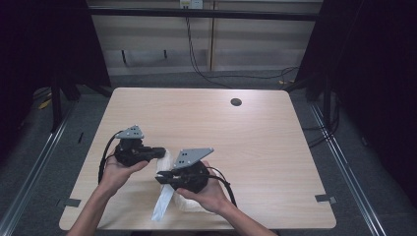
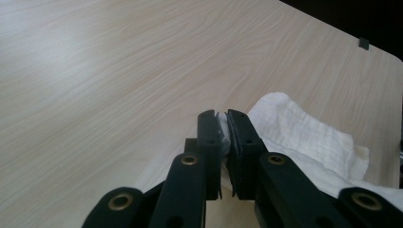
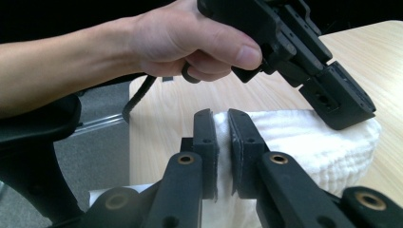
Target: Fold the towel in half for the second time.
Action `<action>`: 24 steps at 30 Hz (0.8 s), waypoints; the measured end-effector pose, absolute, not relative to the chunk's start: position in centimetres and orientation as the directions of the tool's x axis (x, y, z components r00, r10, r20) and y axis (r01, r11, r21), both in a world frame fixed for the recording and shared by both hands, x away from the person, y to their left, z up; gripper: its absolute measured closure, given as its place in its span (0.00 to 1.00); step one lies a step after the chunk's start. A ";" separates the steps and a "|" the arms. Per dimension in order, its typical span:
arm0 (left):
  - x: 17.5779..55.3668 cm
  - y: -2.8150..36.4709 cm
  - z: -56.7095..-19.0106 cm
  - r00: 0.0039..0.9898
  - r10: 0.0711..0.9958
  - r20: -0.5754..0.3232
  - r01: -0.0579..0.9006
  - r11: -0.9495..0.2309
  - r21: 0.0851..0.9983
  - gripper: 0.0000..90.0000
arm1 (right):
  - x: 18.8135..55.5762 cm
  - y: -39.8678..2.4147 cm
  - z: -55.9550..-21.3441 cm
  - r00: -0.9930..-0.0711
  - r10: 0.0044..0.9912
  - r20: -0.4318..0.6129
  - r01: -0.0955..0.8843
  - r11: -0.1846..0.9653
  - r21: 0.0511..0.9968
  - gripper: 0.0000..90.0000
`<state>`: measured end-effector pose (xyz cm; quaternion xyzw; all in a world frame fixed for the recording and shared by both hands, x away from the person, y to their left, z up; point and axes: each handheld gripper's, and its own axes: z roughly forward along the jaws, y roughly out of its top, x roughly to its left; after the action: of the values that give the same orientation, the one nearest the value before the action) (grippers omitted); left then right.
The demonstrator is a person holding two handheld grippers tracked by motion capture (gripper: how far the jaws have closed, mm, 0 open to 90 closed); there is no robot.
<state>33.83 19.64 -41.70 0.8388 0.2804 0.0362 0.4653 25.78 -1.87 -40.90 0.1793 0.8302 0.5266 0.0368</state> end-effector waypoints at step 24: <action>34.2 11.0 -44.1 0.882 0.429 -0.197 0.418 -0.516 0.748 0.94 | 24.0 -8.0 -43.8 -0.886 0.444 0.134 0.342 0.428 0.837 0.91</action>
<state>34.20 11.03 -44.10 0.8705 0.2431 0.0063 0.4279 23.98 -7.96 -43.84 0.2331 0.8433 0.4813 0.0534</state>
